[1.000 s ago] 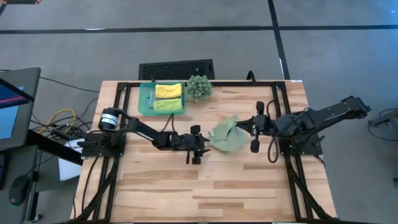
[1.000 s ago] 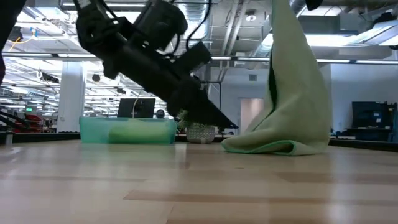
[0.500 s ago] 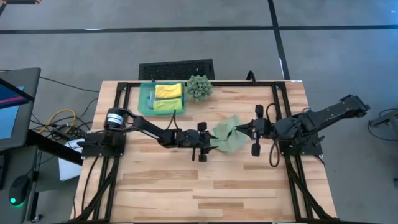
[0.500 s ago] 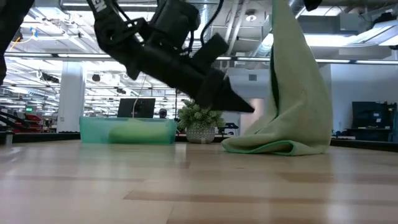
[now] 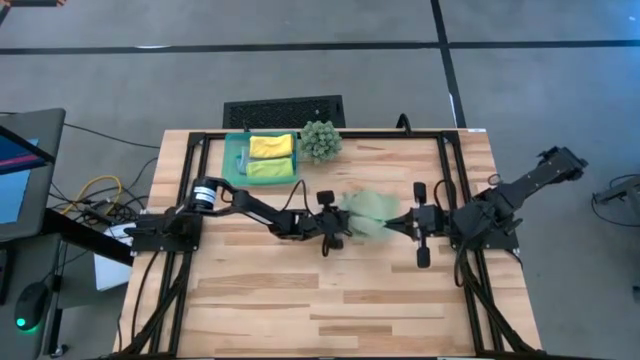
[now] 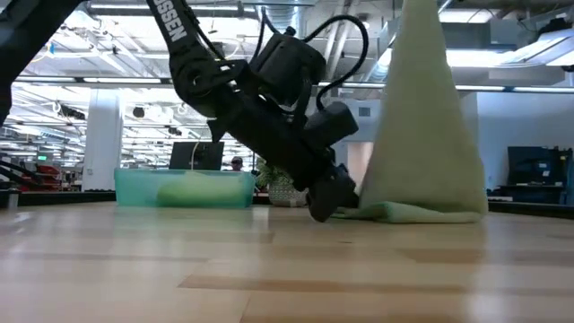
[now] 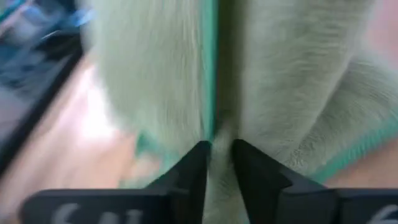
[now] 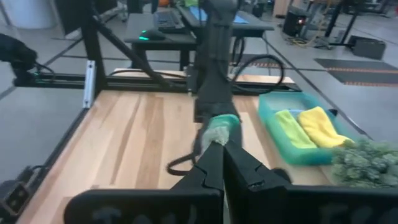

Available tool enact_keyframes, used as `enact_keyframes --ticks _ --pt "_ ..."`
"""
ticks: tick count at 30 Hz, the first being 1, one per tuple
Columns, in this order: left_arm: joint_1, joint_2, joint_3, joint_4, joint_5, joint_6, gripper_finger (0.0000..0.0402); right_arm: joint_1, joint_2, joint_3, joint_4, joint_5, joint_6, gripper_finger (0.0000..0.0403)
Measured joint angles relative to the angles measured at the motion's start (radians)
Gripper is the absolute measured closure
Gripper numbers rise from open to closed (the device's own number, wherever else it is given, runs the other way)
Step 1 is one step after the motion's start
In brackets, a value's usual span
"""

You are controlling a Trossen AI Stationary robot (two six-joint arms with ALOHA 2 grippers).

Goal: Fold microfiber towels
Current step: Fold the green microfiber cloth

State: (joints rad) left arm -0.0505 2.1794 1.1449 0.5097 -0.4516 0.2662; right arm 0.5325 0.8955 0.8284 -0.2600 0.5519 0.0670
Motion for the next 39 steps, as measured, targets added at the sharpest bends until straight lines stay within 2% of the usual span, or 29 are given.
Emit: enact_keyframes --ticks 2,6,10,14,18,22,24,26,28,30,34,36,39 --pt "-0.002 -0.006 0.008 -0.036 -0.091 0.003 0.0350 0.015 0.000 0.000 -0.001 0.000 0.011 0.0385" --pt "-0.012 -0.021 0.013 -0.048 -0.210 0.057 0.0394 0.049 0.000 0.000 -0.003 0.000 0.013 0.0381" --pt "-0.054 -0.069 0.012 -0.081 -0.356 0.109 0.0395 0.086 0.000 0.000 -0.023 0.000 0.015 0.0383" --pt "-0.116 -0.175 0.012 -0.208 -0.538 0.172 0.0400 0.131 0.000 0.000 -0.024 0.000 0.015 0.0385" --pt "-0.167 -0.322 0.012 -0.399 -0.641 0.161 0.0399 0.172 0.000 0.000 -0.021 -0.040 0.003 0.0383" --pt "-0.202 -0.491 0.012 -0.606 -0.621 0.082 0.0400 0.206 0.000 0.000 0.059 -0.072 -0.042 0.0383" --pt "-0.213 -0.585 0.012 -0.702 -0.486 0.040 0.0400 0.219 0.000 0.000 0.125 -0.049 -0.047 0.0386" --pt "-0.211 -0.666 0.012 -0.771 -0.265 -0.003 0.0400 0.230 -0.004 0.000 0.162 -0.020 -0.049 0.0387" --pt "-0.193 -0.720 0.012 -0.804 -0.080 -0.032 0.0400 0.228 -0.020 0.000 0.123 0.046 -0.048 0.0387" --pt "-0.163 -0.746 0.012 -0.802 -0.015 -0.046 0.0400 0.196 -0.026 0.001 0.020 0.172 -0.018 0.0386" --pt "-0.077 -0.737 0.012 -0.821 -0.073 -0.029 0.0400 0.058 -0.004 0.000 -0.198 0.404 0.130 0.0384" --pt "-0.027 -0.725 0.010 -0.822 -0.165 -0.010 0.0400 -0.008 0.004 0.000 -0.248 0.478 0.163 0.0385" --pt "0.021 -0.723 0.011 -0.775 -0.361 0.053 0.0400 -0.066 0.003 0.000 -0.242 0.583 0.140 0.0388"
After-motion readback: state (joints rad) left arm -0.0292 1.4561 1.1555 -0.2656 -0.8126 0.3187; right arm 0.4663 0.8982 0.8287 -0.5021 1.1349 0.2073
